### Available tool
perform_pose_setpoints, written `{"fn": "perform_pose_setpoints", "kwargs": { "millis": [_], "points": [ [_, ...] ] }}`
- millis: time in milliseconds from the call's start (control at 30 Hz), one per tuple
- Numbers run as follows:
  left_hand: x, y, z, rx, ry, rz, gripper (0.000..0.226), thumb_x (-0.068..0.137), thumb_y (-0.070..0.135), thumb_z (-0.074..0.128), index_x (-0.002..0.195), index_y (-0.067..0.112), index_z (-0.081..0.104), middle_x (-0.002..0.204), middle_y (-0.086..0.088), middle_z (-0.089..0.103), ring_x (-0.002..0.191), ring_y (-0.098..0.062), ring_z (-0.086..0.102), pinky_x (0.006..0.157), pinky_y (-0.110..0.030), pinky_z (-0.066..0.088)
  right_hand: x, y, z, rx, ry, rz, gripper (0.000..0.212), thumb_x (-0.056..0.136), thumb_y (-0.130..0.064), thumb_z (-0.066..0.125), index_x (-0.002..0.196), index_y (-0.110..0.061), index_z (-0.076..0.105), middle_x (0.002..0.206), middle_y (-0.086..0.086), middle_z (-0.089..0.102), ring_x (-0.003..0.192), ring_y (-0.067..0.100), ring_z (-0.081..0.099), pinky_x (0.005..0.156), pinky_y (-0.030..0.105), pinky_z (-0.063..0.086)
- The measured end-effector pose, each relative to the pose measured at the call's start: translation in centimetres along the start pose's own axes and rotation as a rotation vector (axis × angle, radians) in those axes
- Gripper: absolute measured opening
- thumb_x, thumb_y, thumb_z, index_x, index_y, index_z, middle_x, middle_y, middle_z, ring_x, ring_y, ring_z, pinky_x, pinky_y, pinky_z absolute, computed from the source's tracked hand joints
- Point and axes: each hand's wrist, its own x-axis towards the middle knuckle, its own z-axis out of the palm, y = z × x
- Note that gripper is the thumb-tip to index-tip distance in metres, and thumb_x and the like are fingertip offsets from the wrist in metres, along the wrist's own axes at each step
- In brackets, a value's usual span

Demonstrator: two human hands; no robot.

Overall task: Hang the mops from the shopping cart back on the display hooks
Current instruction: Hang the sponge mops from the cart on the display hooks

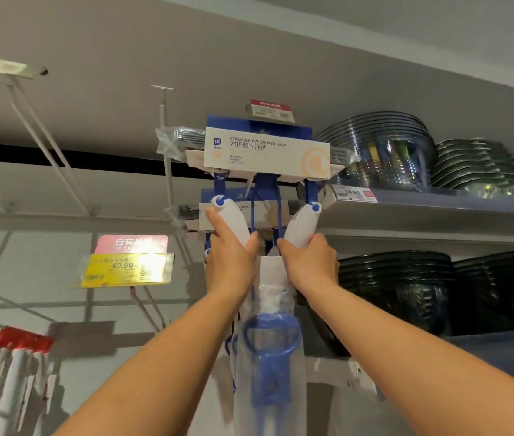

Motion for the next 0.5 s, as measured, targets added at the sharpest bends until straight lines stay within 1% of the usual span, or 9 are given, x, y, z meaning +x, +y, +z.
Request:
{"fn": "perform_pose_setpoints", "kwargs": {
  "millis": [133, 200, 300, 367, 500],
  "points": [
    [0.5, -0.5, 0.8, -0.018, 0.002, 0.009, 0.088, 0.096, 0.037, 0.051, 0.15, 0.021, -0.018, 0.144, -0.017, 0.04, 0.121, -0.036, 0.047, 0.094, -0.046, 0.041, 0.5, 0.3, 0.3, -0.008, 0.021, -0.005, 0.052, 0.086, -0.043, 0.065, 0.121, -0.01, 0.047, 0.12, 0.012, 0.059, 0.103, 0.029, 0.06, 0.072, 0.035, 0.049],
    [0.5, -0.6, 1.1, -0.025, 0.003, 0.008, 0.088, 0.096, 0.038, 0.05, 0.15, 0.021, -0.017, 0.144, -0.017, 0.039, 0.12, -0.037, 0.047, 0.094, -0.046, 0.042, 0.7, 0.5, 0.2, -0.023, 0.036, -0.009, 0.052, 0.086, -0.044, 0.065, 0.12, -0.009, 0.048, 0.119, 0.012, 0.059, 0.103, 0.029, 0.06, 0.07, 0.034, 0.047],
    [0.7, -0.5, 1.7, -0.031, -0.011, -0.002, 0.088, 0.097, 0.039, 0.048, 0.15, 0.019, -0.018, 0.141, -0.018, 0.041, 0.117, -0.036, 0.049, 0.087, -0.042, 0.041, 0.9, 0.9, -0.1, -0.025, 0.061, -0.02, 0.049, 0.086, -0.043, 0.063, 0.12, -0.01, 0.049, 0.117, 0.01, 0.059, 0.097, 0.025, 0.058, 0.065, 0.03, 0.042],
    [0.7, -0.2, 2.0, -0.05, -0.021, -0.007, 0.087, 0.097, 0.04, 0.048, 0.15, 0.019, -0.019, 0.141, -0.017, 0.04, 0.118, -0.035, 0.048, 0.084, -0.038, 0.038, 1.0, 1.1, -0.2, -0.029, 0.074, -0.03, 0.048, 0.087, -0.044, 0.062, 0.118, -0.01, 0.049, 0.116, 0.01, 0.06, 0.095, 0.024, 0.057, 0.065, 0.029, 0.041],
    [0.5, -0.2, 2.3, -0.053, -0.012, -0.001, 0.087, 0.097, 0.04, 0.047, 0.15, 0.021, -0.019, 0.141, -0.018, 0.039, 0.118, -0.035, 0.048, 0.089, -0.041, 0.04, 1.1, 1.2, -0.2, -0.062, 0.087, -0.033, 0.049, 0.088, -0.045, 0.061, 0.119, -0.01, 0.048, 0.116, 0.01, 0.059, 0.096, 0.025, 0.058, 0.066, 0.03, 0.041]
  ]
}}
